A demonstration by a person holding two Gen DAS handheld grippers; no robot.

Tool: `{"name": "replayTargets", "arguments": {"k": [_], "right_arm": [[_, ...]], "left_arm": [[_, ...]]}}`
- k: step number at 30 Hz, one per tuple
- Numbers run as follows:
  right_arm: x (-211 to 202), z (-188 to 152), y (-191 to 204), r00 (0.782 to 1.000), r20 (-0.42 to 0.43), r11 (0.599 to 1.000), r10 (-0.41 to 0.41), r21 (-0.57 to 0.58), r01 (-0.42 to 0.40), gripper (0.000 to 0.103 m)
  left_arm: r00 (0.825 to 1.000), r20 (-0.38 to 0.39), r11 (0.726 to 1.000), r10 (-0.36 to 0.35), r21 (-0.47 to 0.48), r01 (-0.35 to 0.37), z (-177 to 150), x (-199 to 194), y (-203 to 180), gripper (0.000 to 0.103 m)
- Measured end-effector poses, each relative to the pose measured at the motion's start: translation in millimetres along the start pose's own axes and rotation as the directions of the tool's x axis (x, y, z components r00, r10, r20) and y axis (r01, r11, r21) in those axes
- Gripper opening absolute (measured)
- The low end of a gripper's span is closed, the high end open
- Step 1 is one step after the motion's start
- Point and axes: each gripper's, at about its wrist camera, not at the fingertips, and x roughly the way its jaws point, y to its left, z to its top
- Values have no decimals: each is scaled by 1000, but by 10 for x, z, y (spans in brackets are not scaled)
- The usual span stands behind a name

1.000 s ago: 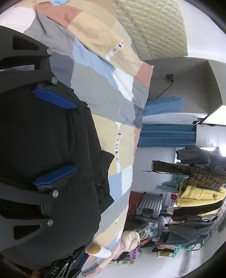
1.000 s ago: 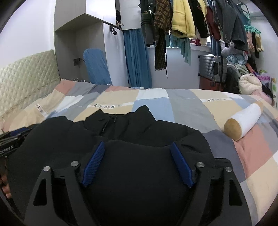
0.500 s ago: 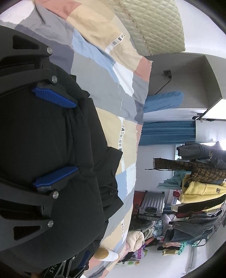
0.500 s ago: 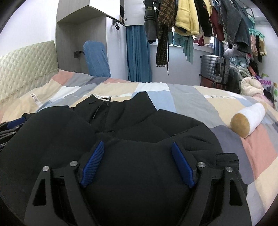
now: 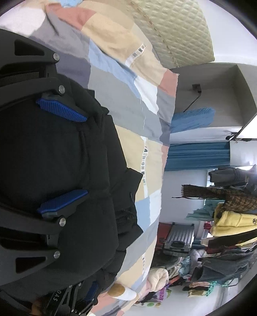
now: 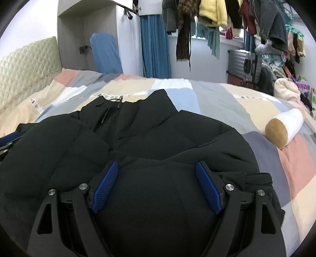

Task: Fold large clothes
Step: 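Fold the hem up toward the collar with both tools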

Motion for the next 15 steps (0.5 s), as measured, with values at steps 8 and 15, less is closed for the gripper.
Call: {"name": "replayTargets", "arguments": {"k": [8,15], "right_arm": [[-820,140,-146,998,46,997,30,68,-33,91],[-1778,249,-347,994,106,994,6,110,-18,103]], "left_arm": [[998,20,997,-62,-46,63,241,-981,174,90],[993,110,998,-47,-31,50,378,-2120,150,95]]}}
